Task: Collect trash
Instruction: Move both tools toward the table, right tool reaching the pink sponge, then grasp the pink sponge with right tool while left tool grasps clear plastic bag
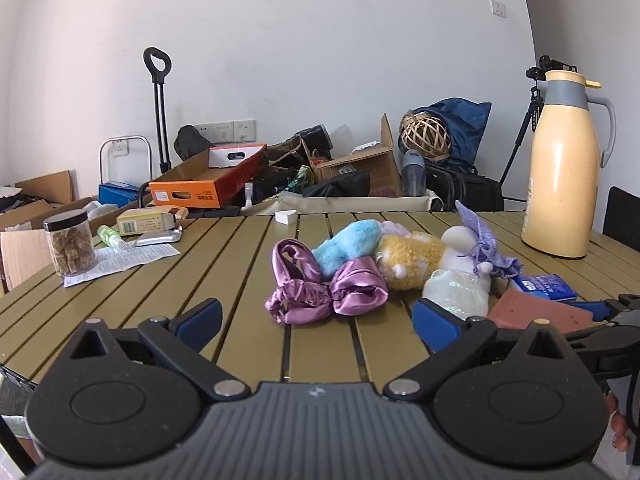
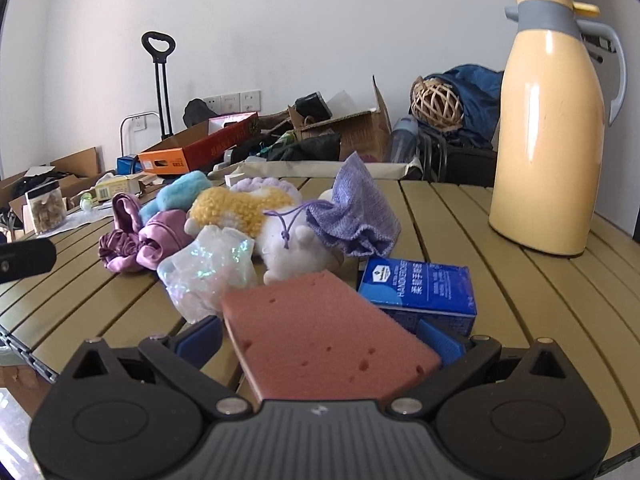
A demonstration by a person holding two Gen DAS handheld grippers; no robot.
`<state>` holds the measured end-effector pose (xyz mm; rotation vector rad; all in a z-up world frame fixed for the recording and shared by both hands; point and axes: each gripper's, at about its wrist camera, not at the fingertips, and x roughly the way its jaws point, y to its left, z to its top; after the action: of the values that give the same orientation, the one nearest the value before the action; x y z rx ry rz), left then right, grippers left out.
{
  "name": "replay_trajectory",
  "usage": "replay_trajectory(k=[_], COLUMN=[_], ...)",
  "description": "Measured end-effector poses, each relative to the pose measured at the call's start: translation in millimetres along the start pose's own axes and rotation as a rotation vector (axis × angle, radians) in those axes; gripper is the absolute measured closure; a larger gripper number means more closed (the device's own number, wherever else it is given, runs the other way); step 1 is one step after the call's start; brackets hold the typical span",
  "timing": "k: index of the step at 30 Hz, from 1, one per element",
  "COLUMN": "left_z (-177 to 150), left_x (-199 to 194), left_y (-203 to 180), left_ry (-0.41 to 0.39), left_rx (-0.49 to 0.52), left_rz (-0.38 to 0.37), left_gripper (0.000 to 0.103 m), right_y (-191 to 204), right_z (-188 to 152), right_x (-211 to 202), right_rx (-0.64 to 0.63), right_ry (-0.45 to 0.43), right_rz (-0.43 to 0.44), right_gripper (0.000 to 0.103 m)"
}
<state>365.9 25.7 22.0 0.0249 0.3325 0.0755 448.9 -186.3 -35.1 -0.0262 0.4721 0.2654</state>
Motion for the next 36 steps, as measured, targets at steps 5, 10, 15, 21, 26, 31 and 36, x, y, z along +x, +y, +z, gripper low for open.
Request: replay_trajectory(k=[5,10,15,21,26,31,36], left_z=[0,-1,-1,1,4,6,10], left_x=[0,0,2,8,12,20,33], left_y=[3,-1,-5,-8,-16,-29,-46], left_ry=[0.02,0.028,0.034,0.053,0.062,0.078,0.077], left_rx=[-0.02,-0.005,0.0,-0.016,-0.024,-0.05,-0.059], left_rz=[-0.032,-0.038,-0.041,-0.056,-0.079,-0.103,-0.14], left_gripper=[0.0,0.0,0.0,0.0,0.0,0.0,0.0], right_y=[-3,-1,3,7,1,-12,-35], right_z=[-2,-3,-5,-5,-4,-3,-4], right_x=[5,6,3,-7,-18,-33,-49], right_rx=[0.03,0.016,-0.012,-0.034,-0.02,0.015,0.068], right_ry=[0.029,0.026,0.018,-0.021,-0.058,-0.109,-0.156], right_rz=[0.008,0.005,0.006,0.012,0.011,-0.02,-0.061], right_gripper=[0.0,0.005,0.01,0.015,0.016,0.016,0.016])
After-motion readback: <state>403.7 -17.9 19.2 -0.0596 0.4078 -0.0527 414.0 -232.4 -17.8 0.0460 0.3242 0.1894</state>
